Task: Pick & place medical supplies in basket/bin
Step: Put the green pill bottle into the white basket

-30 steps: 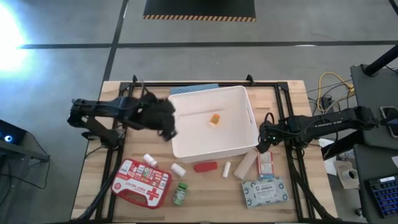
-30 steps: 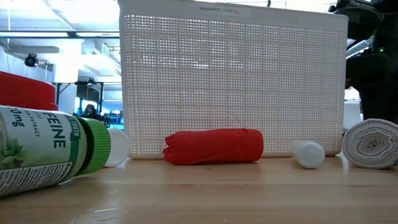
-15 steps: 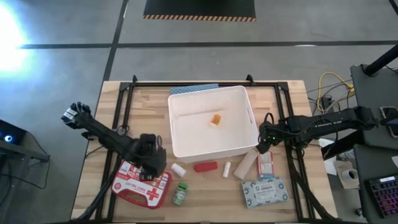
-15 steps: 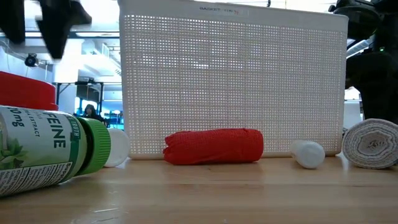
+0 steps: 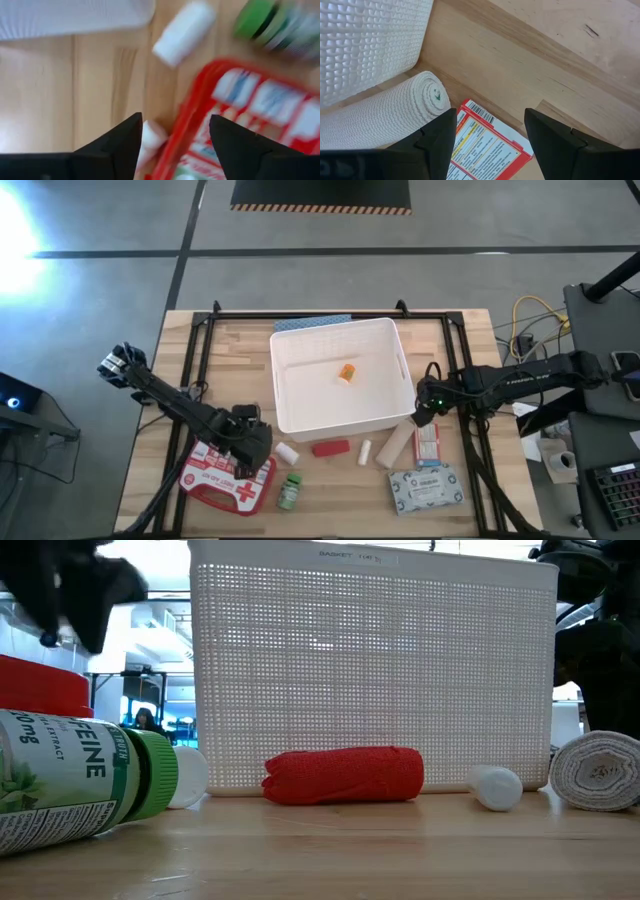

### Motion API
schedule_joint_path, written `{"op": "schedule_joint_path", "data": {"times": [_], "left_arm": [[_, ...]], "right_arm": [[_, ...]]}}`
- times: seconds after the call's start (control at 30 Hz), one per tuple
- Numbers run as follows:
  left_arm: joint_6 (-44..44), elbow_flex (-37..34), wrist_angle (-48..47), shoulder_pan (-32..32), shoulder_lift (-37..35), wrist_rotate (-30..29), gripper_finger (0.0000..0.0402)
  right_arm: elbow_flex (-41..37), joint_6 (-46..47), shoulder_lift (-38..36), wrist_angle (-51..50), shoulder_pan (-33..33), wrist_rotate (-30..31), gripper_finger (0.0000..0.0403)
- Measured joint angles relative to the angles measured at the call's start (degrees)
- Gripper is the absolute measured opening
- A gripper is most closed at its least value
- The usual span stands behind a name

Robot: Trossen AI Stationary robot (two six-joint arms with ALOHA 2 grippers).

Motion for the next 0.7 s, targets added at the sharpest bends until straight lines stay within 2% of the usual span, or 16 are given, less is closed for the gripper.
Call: {"op": "schedule_joint_path", "data": {"times": [0.17,0.3,0.53,0.7], "left_arm": [[-6.35,5.64,2.09,0.0,-0.02,-0.01,0.0194],[-13.22,5.55,2.41,-0.37,0.47,1.3,0.0188],[-34.0,3.05,13.4,-0.74,2.72,1.67,0.0199],[-46.38,5.15,16.68,-1.8,7.85,2.29,0.0226]], "right_arm": [[-0.02,-0.26,0.0,0.03,0.0,0.08,0.0224],[-0.02,-0.31,0.0,0.07,0.0,0.07,0.0224],[-0.02,-3.98,0.0,0.15,0.0,-0.25,0.0224],[-0.02,-9.46,0.0,0.11,0.0,-1.46,0.0224]]}}
